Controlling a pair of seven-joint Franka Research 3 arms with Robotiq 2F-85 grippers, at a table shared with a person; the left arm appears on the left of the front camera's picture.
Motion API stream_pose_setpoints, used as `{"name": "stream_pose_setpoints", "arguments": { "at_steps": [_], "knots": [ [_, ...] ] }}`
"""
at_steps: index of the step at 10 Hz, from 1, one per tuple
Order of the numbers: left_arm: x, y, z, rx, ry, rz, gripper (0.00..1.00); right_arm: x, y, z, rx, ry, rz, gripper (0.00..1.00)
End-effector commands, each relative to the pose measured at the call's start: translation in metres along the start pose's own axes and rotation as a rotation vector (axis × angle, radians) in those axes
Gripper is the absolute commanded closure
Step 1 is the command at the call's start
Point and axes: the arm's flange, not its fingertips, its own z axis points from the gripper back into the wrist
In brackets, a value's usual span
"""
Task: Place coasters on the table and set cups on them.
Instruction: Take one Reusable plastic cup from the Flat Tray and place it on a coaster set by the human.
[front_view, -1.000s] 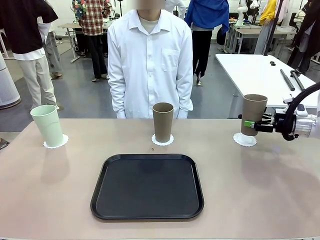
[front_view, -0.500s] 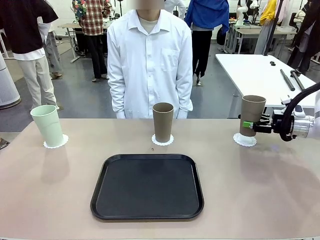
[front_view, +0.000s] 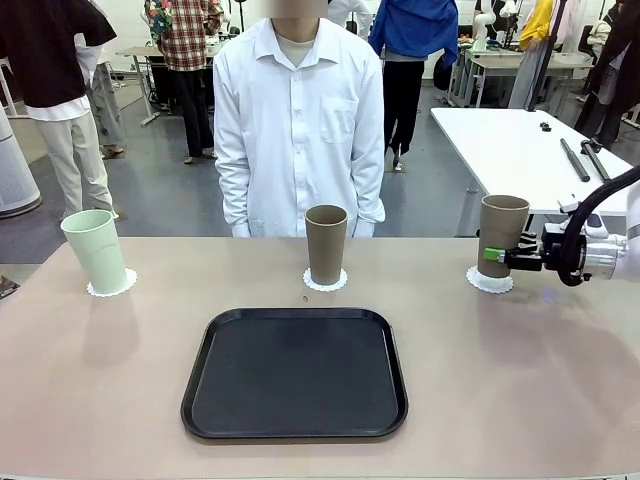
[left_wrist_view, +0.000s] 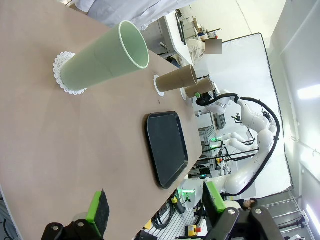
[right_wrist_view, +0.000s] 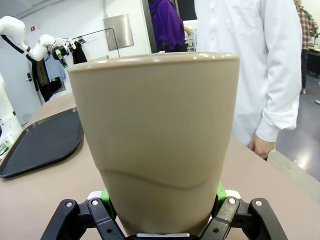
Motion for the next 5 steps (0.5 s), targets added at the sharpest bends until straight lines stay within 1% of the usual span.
{"name": "stream_pose_setpoints", "arguments": {
  "at_steps": [1,5],
  "knots": [
    [-0.0015,-0.0020,0.0024,-0.010,-0.001,-0.003,0.00,-0.0076,-0.0088,-0.0039,0.040,0.006,0.021,0.19],
    [-0.0015,-0.0020,0.0024,-0.010,-0.001,-0.003,0.00,-0.0115,-0.0115,-0.0018,0.052,-0.022,0.037,0.19]
  ]
}}
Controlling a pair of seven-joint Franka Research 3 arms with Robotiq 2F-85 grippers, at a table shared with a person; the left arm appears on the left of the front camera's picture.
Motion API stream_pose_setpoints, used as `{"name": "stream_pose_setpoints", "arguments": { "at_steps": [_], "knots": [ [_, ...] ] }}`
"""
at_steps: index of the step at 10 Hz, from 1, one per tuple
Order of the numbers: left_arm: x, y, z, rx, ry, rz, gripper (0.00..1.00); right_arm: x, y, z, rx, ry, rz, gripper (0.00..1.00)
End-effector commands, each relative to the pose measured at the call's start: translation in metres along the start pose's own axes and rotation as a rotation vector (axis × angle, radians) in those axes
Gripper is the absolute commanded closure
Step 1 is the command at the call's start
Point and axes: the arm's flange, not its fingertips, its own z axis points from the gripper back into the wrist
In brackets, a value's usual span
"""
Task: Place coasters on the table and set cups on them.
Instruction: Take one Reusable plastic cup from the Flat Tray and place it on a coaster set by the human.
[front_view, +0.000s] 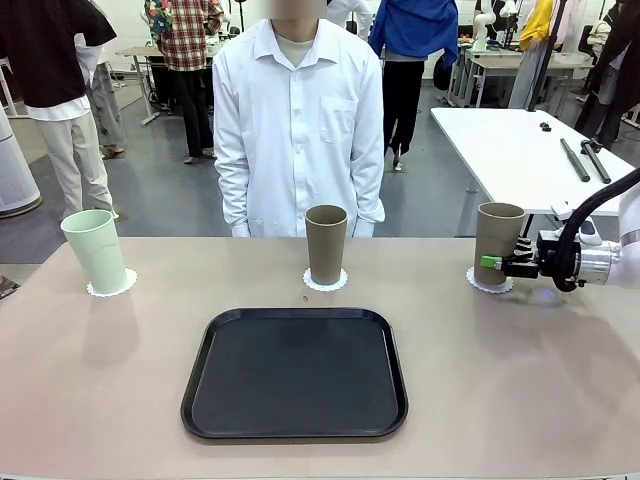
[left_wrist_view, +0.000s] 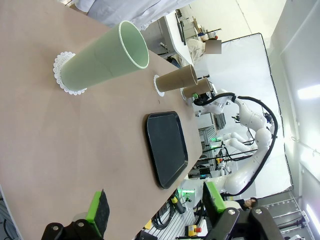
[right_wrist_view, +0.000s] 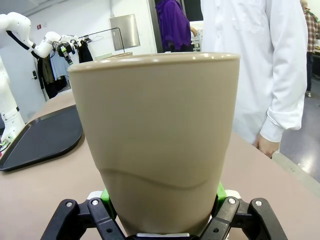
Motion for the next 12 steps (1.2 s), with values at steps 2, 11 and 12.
{"name": "stream_pose_setpoints", "arguments": {
  "at_steps": [2,11,12],
  "knots": [
    [-0.001,-0.002,0.002,-0.010,-0.001,-0.003,0.00,-0.001,-0.006,0.002,0.031,-0.007,0.031,0.19],
    [-0.001,-0.002,0.002,-0.010,-0.001,-0.003,0.00,-0.011,-0.018,0.003,0.050,0.030,0.015,0.00],
    [-0.001,-0.002,0.002,-0.010,-0.001,-0.003,0.00,-0.012,-0.017,0.004,0.054,0.039,0.013,0.00]
  ]
}}
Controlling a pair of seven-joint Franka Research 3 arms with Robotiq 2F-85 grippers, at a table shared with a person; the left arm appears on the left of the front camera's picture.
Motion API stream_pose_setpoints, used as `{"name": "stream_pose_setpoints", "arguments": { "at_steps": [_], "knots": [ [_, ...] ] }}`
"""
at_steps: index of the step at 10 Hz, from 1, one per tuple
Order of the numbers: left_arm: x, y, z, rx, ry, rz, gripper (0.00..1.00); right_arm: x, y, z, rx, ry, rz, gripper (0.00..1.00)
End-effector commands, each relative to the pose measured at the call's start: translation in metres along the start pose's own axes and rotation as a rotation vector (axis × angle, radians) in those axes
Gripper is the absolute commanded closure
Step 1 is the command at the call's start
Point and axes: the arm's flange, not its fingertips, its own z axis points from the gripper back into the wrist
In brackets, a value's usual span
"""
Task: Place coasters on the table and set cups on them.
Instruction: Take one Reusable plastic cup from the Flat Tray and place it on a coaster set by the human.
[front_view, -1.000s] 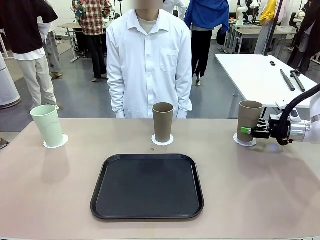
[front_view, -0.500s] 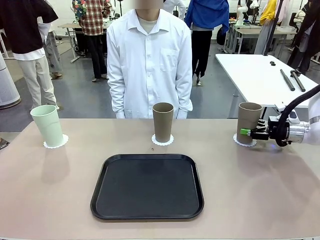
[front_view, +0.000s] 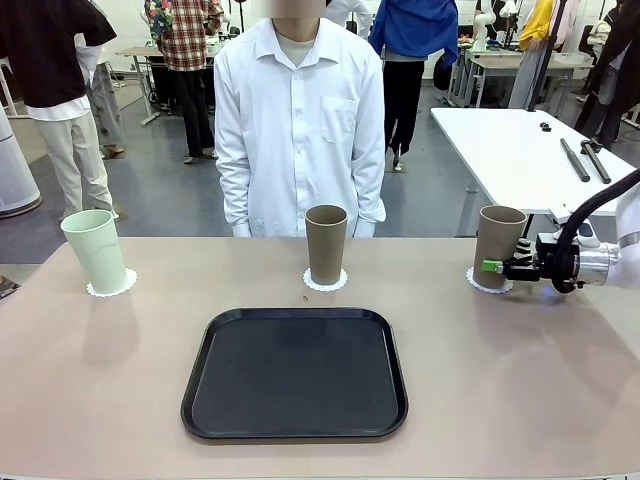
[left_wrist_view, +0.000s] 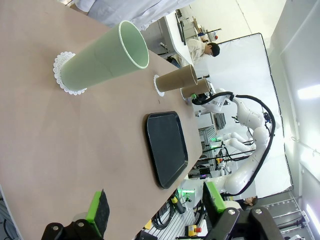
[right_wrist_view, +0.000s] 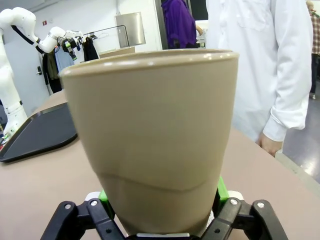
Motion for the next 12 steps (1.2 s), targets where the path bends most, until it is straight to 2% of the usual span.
{"name": "stream_pose_setpoints", "arguments": {
  "at_steps": [1,7,12],
  "knots": [
    [-0.001,-0.002,0.002,-0.010,-0.001,-0.003,0.00,-0.002,-0.006,0.003,0.026,0.039,-0.003,0.00],
    [-0.001,-0.002,0.002,-0.010,-0.001,-0.003,0.00,-0.002,-0.003,0.010,0.020,0.122,-0.009,0.00],
    [-0.001,-0.002,0.002,-0.010,-0.001,-0.003,0.00,0.003,-0.002,0.032,-0.018,0.141,0.010,0.00]
  ]
}}
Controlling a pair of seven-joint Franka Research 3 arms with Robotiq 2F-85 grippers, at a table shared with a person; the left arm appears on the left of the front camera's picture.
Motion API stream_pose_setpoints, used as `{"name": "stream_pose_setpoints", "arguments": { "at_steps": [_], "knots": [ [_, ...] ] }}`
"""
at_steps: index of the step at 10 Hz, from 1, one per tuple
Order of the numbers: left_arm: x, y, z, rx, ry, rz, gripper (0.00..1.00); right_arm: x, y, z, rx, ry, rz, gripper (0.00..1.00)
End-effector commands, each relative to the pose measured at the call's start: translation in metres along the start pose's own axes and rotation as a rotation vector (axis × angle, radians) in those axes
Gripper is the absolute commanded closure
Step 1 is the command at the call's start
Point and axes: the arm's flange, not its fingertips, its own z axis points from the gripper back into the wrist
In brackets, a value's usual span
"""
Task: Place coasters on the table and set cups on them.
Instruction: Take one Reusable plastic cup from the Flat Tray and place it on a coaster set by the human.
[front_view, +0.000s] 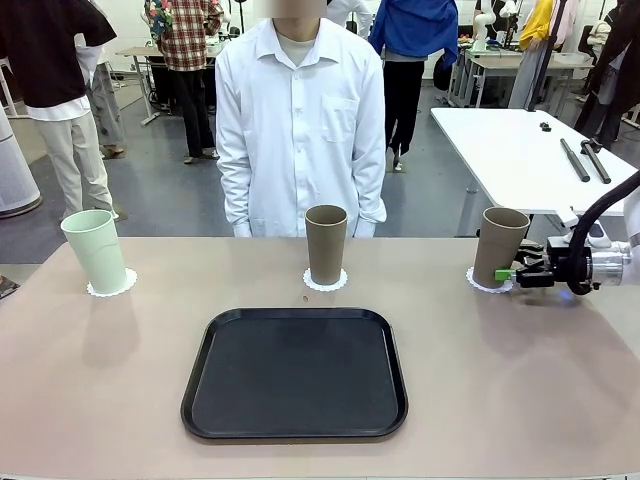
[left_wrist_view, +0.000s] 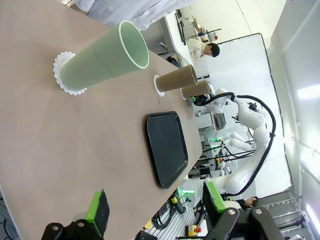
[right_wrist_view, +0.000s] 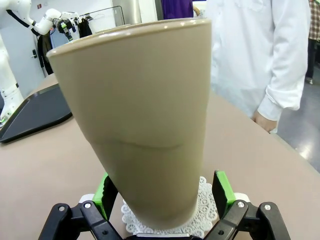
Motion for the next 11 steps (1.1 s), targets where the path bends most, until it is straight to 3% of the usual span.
{"name": "stream_pose_setpoints", "arguments": {
  "at_steps": [1,5,8,9,10,11],
  "knots": [
    [-0.001,-0.002,0.002,-0.010,-0.001,-0.003,0.00,0.006,0.000,0.015,-0.006,0.042,0.001,0.00],
    [-0.001,-0.002,0.002,-0.010,-0.001,-0.003,0.00,0.018,0.009,0.043,-0.038,0.091,-0.017,0.00],
    [-0.001,-0.002,0.002,-0.010,-0.001,-0.003,0.00,0.073,0.057,0.051,-0.285,0.440,-0.220,0.00],
    [-0.001,-0.002,0.002,-0.010,-0.001,-0.003,0.00,0.100,0.080,0.050,-0.374,0.517,-0.211,0.00],
    [-0.001,-0.002,0.002,-0.010,-0.001,-0.003,0.00,0.125,0.098,0.046,-0.439,0.597,-0.347,0.00],
    [-0.001,-0.002,0.002,-0.010,-0.001,-0.003,0.00,0.144,0.113,0.042,-0.465,0.627,-0.379,0.00]
  ]
}}
